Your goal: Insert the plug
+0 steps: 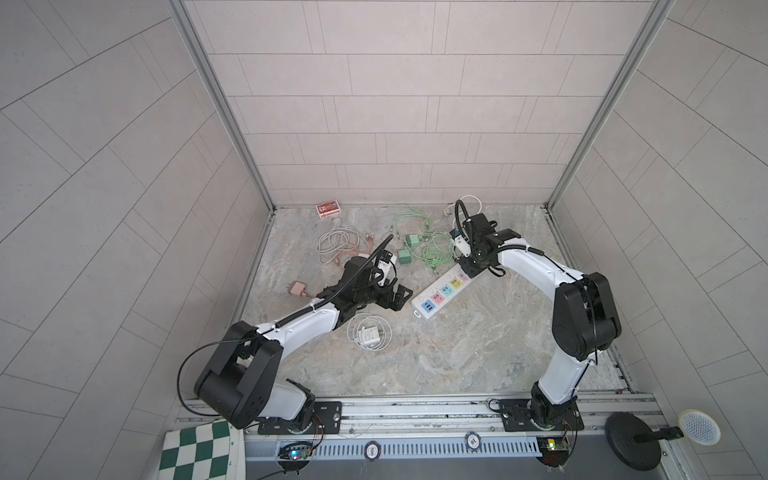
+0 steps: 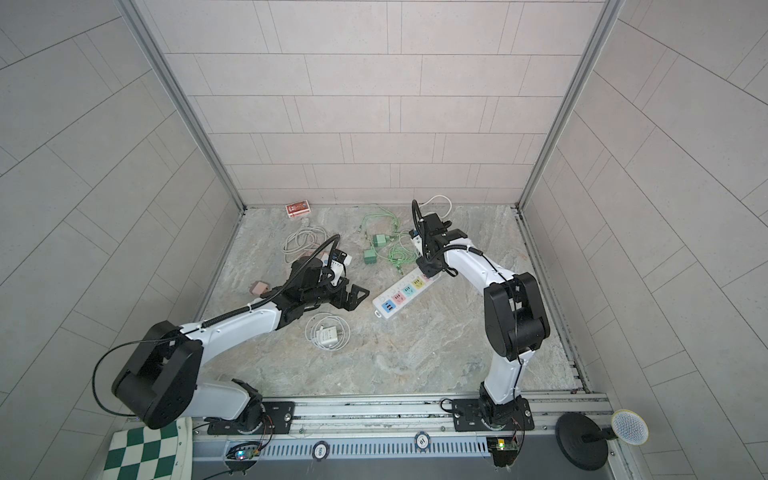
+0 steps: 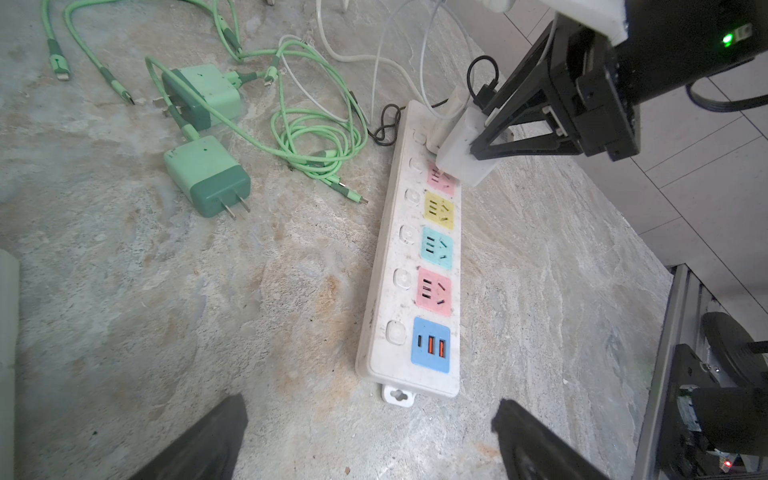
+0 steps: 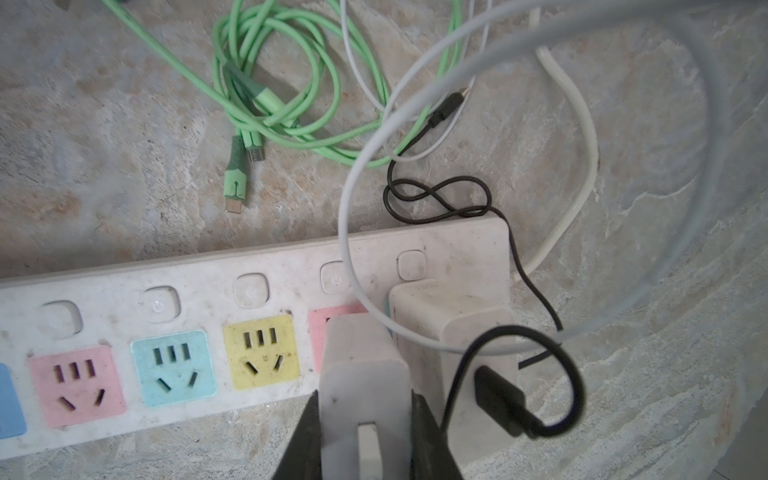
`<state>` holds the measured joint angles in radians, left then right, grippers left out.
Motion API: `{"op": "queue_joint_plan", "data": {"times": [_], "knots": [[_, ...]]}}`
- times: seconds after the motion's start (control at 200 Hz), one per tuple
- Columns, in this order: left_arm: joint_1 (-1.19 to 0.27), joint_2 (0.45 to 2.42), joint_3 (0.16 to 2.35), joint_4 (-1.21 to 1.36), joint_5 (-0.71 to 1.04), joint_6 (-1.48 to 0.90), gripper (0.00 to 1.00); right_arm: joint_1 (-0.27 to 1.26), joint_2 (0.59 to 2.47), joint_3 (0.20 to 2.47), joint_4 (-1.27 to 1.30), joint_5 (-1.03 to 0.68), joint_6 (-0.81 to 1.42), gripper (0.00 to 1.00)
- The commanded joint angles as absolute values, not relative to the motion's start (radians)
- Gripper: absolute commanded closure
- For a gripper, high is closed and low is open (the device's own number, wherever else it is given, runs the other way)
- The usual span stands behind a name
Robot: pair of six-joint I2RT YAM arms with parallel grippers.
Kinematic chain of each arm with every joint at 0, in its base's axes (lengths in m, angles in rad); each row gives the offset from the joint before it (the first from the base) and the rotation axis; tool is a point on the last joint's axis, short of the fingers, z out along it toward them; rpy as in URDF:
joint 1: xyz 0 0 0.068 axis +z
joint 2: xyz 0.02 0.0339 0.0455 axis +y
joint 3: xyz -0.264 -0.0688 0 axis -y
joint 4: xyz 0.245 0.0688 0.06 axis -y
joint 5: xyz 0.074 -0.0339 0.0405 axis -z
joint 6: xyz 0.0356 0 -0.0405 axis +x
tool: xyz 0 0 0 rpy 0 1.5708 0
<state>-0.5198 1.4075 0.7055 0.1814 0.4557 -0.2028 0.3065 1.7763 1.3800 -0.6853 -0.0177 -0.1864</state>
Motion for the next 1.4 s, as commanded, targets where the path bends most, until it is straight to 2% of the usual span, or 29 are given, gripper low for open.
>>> {"op": "queue_joint_plan", "data": {"times": [0.0, 0.766, 1.396], "knots": [[-0.524, 1.404, 0.712, 0.189, 0.461, -0.195, 0.0, 0.305, 1.778, 1.363, -0.729, -0.032, -0.185, 1.0], [-0.524, 1.417, 0.716, 0.208, 0.471, -0.199, 0.0, 0.291, 1.803, 1.364, -0.735, -0.128, -0.194, 1.0], [-0.525, 1.374, 0.725, 0.198, 0.415, -0.199, 0.0, 0.337, 1.961, 1.399, -0.832, 0.056, -0.166, 1.0]]}}
